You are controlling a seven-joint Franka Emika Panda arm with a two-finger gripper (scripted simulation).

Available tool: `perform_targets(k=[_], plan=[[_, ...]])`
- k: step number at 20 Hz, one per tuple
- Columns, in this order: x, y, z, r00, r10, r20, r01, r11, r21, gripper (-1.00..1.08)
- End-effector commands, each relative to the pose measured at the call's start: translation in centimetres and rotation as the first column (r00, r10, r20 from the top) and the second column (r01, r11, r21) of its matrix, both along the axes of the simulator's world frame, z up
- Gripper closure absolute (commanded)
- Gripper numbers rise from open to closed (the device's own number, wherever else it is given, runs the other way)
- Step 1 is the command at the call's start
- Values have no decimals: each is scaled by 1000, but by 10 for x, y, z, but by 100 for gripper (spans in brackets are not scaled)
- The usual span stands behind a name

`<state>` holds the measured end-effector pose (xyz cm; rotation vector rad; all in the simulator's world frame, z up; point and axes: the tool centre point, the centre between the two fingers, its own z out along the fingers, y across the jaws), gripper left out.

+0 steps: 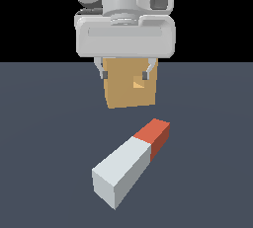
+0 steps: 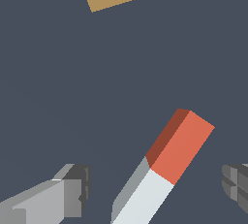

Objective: Insert the peg into the horizontal hole in a box.

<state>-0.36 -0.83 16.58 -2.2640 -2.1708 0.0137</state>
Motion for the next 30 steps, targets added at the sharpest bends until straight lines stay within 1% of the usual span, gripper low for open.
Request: perform_targets(k=[1,5,8,11,14,17,22,26,30], plan=[[0,0,0,1000,0,0,0,1000,0,-92],[1,-3,-3,1000,-17,0,17,1000,0,-92],[3,-10,-8,999,-54,1,54,999,-1,-92],[6,-20,-17,994,-110,2,110,994,-1,-92],[9,-35,-30,982,-188,4,188,982,-1,-92],[11,-55,-46,958,-288,6,288,958,-2,-92],[10,-86,-70,899,-437,9,437,899,-1,-92],[7,-102,-84,857,-515,10,515,857,0,-92],[5,-111,-92,831,-556,10,556,831,2,-92]])
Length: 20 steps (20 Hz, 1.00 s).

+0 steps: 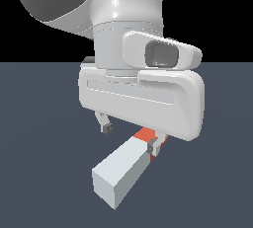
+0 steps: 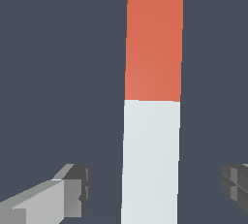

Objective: Insert the peg into the horizontal hole in a box.

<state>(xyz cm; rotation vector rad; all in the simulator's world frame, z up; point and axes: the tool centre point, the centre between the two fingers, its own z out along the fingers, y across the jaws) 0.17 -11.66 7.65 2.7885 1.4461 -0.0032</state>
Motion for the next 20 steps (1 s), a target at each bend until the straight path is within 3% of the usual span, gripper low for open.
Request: perform_targets(k=[1,8,20], plan=[[-1,-4,-3,1000,-24,2,24,1000,1,-92],[-1,-4,-10,1000,-23,1,23,1000,1,-92],[-2,-4,-54,1000,-28,1,28,1000,1,-92]])
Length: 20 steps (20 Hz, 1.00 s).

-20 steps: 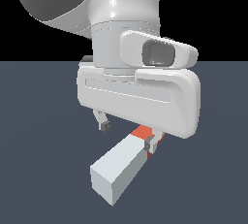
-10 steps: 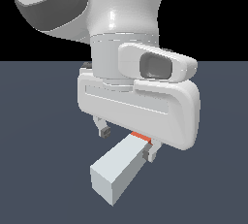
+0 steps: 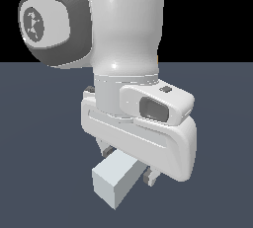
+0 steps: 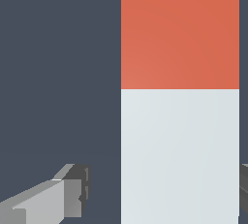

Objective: Insert the peg into the horizontal hole in a box.

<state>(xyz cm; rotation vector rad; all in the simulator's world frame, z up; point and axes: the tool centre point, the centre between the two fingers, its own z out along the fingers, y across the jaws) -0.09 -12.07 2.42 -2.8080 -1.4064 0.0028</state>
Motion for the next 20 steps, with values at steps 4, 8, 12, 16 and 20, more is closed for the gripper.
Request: perform_targets(k=[4,8,12,16,20], plan=[[1,0,-2,1000,0,2,0,1000,0,108],[1,0,-2,1000,0,2,0,1000,0,108],[1,0,-2,1000,0,2,0,1000,0,108],[5,2,0,1000,18,2,-18,1000,-1,108],[15,11,6,997,72,2,-72,997,-1,108]])
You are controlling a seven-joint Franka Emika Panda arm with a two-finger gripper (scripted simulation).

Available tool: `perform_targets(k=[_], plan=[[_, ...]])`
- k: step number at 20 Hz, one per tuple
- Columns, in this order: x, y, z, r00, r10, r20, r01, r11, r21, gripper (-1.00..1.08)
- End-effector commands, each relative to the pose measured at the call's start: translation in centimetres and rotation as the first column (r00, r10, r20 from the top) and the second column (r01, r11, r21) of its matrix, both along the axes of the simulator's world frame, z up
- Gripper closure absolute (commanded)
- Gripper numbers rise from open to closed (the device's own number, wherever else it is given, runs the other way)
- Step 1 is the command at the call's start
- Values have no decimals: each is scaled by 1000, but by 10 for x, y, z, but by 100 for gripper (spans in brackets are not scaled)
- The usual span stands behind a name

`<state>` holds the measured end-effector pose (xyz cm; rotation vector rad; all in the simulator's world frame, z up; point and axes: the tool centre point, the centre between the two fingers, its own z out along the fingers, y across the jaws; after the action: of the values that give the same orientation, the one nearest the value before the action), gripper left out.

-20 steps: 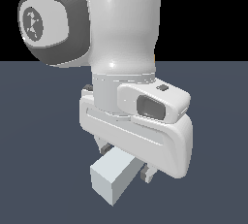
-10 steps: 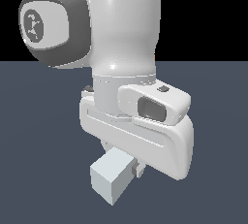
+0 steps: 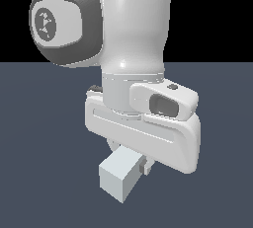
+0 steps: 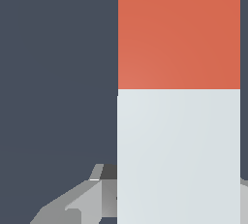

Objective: Insert the peg into the horizontal hole in a box.

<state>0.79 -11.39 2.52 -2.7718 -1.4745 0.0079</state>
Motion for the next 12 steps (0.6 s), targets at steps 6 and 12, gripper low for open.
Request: perform_targets(k=[6,12], plan=[[33,32,20,984,176,5,-176,984,-2,108],[64,83,44,917,399,5,-399,917,-2,108]])
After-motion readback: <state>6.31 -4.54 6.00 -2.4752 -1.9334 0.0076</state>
